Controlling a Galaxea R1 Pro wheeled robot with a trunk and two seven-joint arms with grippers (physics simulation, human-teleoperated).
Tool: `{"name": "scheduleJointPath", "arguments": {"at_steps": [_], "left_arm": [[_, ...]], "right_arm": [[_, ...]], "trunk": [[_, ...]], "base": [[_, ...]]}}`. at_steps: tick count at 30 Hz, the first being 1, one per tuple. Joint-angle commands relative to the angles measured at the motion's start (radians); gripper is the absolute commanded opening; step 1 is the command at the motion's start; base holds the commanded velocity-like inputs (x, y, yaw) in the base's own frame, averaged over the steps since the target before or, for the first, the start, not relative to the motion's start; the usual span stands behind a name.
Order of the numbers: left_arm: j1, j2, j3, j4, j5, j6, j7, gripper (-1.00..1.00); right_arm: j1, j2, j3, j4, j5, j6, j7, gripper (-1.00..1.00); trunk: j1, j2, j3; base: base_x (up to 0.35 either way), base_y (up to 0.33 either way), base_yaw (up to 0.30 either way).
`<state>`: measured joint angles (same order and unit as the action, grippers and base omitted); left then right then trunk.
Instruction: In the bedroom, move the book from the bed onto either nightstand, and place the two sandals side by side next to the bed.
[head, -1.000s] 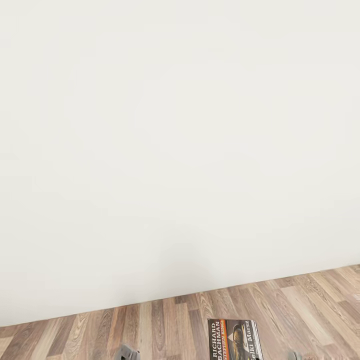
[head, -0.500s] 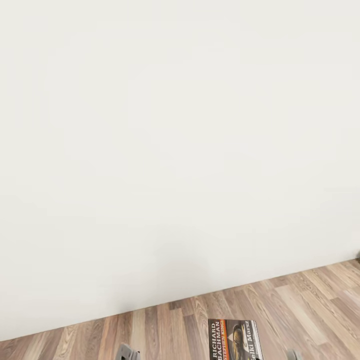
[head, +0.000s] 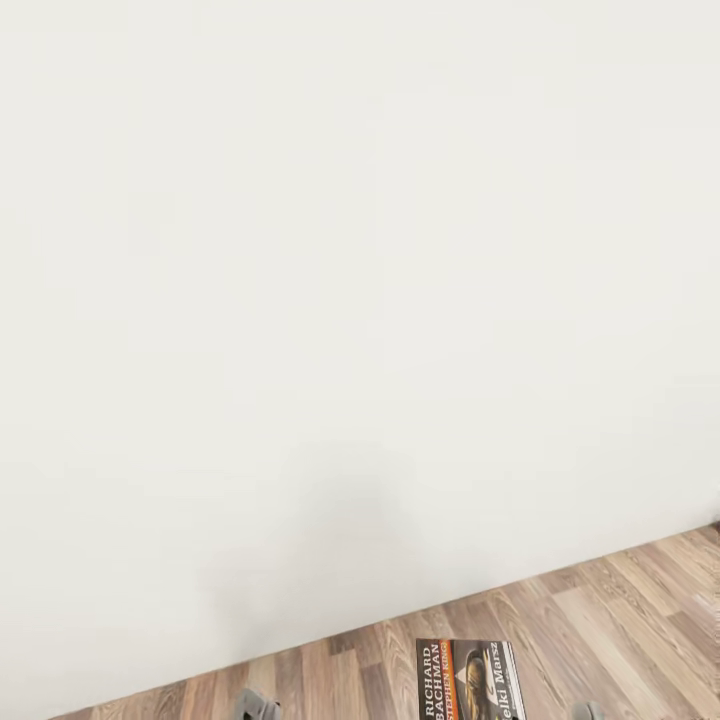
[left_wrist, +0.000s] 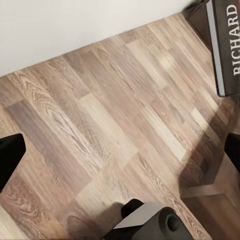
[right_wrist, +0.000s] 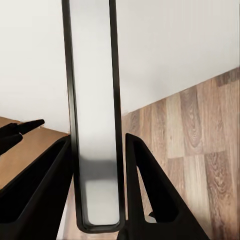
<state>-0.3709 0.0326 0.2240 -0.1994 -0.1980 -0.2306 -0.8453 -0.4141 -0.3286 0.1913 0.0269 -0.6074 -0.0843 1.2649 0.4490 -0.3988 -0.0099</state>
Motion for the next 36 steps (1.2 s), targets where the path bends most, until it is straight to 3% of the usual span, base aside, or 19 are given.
{"name": "scheduleJointPath", "arguments": {"at_steps": [1, 27, 36], "left_arm": [[0.0, 0.0, 0.008, 0.0, -0.011, -0.006, -0.003, 1.0], [0.0, -0.002, 0.008, 0.0, -0.012, -0.006, -0.003, 1.0], [0.0, -0.001, 0.008, 0.0, -0.012, -0.006, -0.002, 1.0]], "right_arm": [[-0.002, 0.0, 0.004, 0.002, -0.006, -0.009, 0.002, -1.0], [-0.002, 0.0, 0.004, 0.002, -0.006, -0.009, 0.002, -1.0], [-0.002, 0.0, 0.005, 0.002, -0.006, -0.009, 0.003, -1.0]], "trunk": [[0.001, -0.001, -0.001], [0.001, -0.001, -0.001], [0.001, -0.001, -0.001]], "base": [[0.317, 0.0, -0.264], [0.041, 0.0, -0.282], [0.28, 0.0, -0.117]]}}
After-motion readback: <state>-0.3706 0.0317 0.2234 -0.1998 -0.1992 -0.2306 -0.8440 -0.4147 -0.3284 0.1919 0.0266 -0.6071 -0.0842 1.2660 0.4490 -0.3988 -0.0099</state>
